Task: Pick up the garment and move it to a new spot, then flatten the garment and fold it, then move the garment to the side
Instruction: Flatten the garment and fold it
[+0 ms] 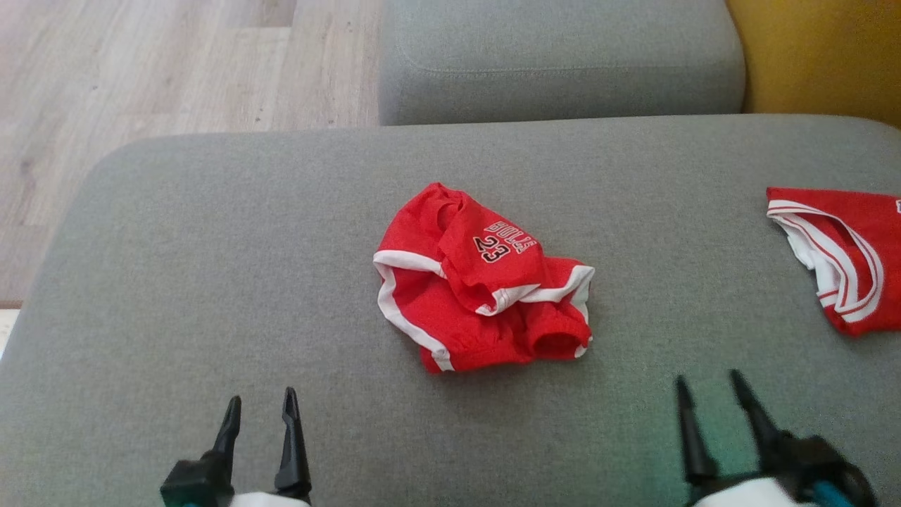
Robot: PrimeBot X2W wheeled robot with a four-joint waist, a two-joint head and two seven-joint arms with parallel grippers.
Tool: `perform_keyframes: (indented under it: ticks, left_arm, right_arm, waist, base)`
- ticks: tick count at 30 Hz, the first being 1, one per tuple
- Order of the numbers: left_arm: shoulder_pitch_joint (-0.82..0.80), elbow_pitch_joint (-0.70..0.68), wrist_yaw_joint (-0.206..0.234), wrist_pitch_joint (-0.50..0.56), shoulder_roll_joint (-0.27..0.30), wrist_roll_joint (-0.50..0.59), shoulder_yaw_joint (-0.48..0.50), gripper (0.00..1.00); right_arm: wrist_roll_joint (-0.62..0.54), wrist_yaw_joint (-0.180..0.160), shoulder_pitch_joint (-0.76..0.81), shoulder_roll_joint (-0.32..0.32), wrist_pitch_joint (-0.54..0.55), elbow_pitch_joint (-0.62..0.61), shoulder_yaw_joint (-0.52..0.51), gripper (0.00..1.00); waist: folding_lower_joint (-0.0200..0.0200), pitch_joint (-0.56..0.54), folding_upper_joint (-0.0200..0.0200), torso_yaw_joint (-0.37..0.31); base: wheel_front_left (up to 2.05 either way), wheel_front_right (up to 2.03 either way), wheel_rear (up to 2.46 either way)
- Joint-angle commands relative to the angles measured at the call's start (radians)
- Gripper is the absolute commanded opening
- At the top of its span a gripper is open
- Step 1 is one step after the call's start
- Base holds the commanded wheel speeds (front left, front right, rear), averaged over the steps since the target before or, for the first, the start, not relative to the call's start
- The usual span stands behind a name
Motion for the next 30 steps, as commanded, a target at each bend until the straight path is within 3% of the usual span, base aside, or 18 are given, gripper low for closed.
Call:
perform_keyframes:
  ticks: [1,7,18,22,30]
  left_arm:
    - [-0.035,-0.037,-0.001,-0.012,-0.009,0.008,0.041,1.0]
    - [-0.05,-0.037,-0.014,-0.012,-0.014,0.012,0.042,1.0]
    - [-0.139,-0.03,-0.001,-0.012,-0.016,-0.033,-0.035,1.0]
    - [-0.156,-0.028,0.009,-0.012,-0.016,-0.042,-0.049,1.0]
    - [-0.172,-0.027,0.022,-0.012,-0.016,-0.051,-0.057,1.0]
  right_arm:
    - [-0.022,0.007,-0.035,-0.007,0.002,-0.028,0.047,1.0]
    - [-0.09,0.007,-0.192,-0.013,0.132,-0.019,0.223,1.0]
    - [-0.055,0.007,-0.503,-0.134,0.383,0.144,0.476,1.0]
    - [-0.029,0.007,-0.568,-0.181,0.4,0.16,0.536,1.0]
    - [0.004,0.007,-0.634,-0.215,0.415,0.174,0.611,1.0]
  waist:
    - [0.0,0.006,-0.0001,-0.003]
    - [0.0,0.044,-0.0001,-0.002]
    - [0.0,0.14,-0.0001,0.078]
    - [0.0,0.161,-0.0001,0.099]
    - [0.0,0.173,-0.0001,0.115]
  base:
    - [0.0,0.0,0.0]
    - [0.0,0.0,0.0]
    - [0.0,0.0,0.0]
    - [0.0,0.0,0.0]
    - [0.0,0.0,0.0]
